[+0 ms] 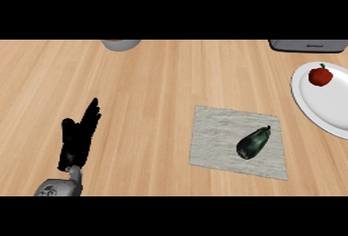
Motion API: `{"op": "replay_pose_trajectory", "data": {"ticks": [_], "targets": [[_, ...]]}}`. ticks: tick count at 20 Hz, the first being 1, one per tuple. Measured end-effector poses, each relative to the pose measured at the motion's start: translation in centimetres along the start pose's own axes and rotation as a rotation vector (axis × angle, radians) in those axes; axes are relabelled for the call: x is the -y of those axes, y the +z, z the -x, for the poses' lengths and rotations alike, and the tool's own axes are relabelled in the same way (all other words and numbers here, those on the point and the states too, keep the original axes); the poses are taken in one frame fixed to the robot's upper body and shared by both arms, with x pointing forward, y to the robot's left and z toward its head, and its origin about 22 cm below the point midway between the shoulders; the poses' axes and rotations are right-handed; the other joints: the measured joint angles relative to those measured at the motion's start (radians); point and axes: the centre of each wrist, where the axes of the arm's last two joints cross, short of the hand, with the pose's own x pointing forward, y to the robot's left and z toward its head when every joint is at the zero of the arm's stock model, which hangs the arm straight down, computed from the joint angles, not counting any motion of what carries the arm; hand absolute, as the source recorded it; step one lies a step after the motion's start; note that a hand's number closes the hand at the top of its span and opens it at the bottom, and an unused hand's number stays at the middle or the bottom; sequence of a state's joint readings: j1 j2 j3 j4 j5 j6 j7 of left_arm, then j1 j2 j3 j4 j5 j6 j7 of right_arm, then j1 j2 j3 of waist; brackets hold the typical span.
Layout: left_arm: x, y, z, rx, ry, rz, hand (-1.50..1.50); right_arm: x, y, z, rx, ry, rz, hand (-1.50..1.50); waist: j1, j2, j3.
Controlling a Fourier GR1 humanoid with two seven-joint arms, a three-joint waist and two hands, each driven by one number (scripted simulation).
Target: Pick the bell pepper from the placemat and place it in the plate
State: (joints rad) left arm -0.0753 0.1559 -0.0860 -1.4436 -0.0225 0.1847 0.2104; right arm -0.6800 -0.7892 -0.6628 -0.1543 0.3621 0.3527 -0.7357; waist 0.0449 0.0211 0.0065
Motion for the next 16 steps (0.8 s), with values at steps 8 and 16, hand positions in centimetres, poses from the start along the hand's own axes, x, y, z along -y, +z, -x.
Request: {"op": "replay_pose_trajectory", "data": {"ticks": [8,16], "targets": [[0.4,0.1,0.2,0.003,0.003,0.008,0.0,-0.7,1.0,1.4,-0.044,0.063,0.024,-1.5,0.003,0.0,0.0],[-0.1,-0.4,-0.1,0.005,0.004,0.005,0.0,-0.2,2.0,2.0,-0.071,0.114,0.066,-1.5,0.004,0.002,0.001]]}}
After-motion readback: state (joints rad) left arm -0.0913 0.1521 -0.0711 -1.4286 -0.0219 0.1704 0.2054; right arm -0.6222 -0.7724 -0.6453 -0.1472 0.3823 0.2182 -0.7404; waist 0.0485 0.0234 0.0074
